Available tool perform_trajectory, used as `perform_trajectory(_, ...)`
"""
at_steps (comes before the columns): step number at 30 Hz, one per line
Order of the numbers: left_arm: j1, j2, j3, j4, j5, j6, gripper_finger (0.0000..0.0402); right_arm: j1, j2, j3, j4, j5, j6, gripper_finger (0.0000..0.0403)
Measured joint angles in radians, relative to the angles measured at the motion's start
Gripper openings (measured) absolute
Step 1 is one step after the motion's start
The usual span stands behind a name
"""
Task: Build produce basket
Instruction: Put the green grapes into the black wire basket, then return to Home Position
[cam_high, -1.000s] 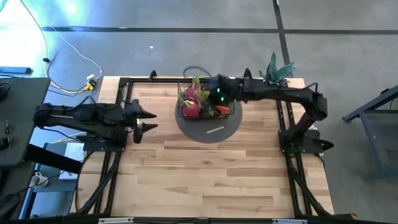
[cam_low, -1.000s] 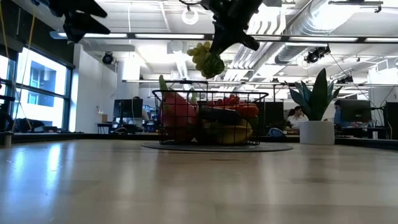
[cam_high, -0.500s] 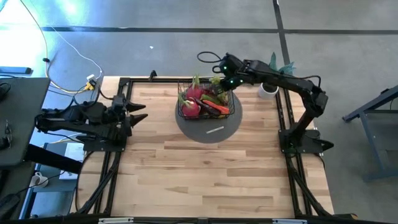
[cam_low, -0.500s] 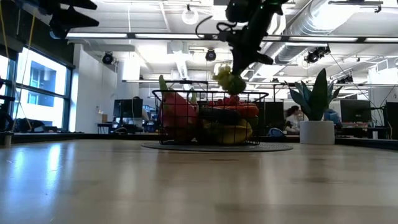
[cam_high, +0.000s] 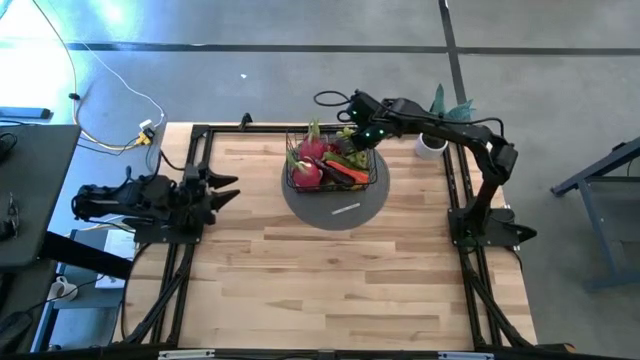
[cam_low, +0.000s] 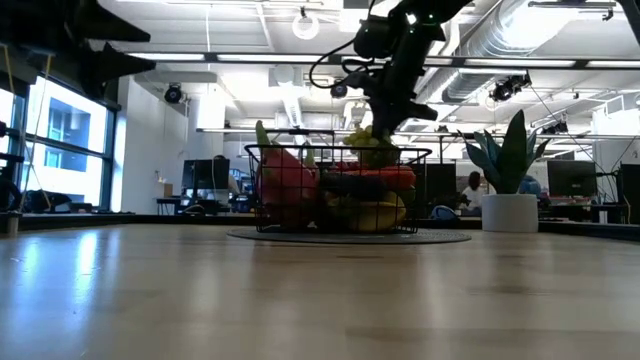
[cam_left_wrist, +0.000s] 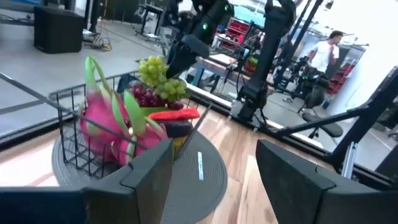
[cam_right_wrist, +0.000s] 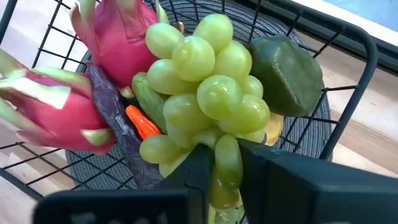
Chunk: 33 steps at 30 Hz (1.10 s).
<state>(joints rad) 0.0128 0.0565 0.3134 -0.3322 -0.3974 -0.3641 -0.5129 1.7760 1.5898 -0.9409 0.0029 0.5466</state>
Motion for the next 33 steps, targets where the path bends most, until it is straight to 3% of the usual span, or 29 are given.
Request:
perform_trajectory(8, 0.000, -0.052, -0.091, 0.024, 0.003, -0.011, 0.0218, 0.001, -0.005, 0.000, -0.007, 0.003, 0.022, 0.0122)
perform_trajectory(16, 0.000, -0.052, -0.197, 0.187, 0.068, -0.040, 0.0218, 0.000, -0.021, 0.037, -0.030, -0.034, 0.033, 0.0201)
perform_trajectory(33, 0.000, -0.051, -0.237, 0.206, 0.147, -0.033, 0.0218, 0.038, -0.024, 0.287, -0.111, -0.033, 0.040, 0.0217)
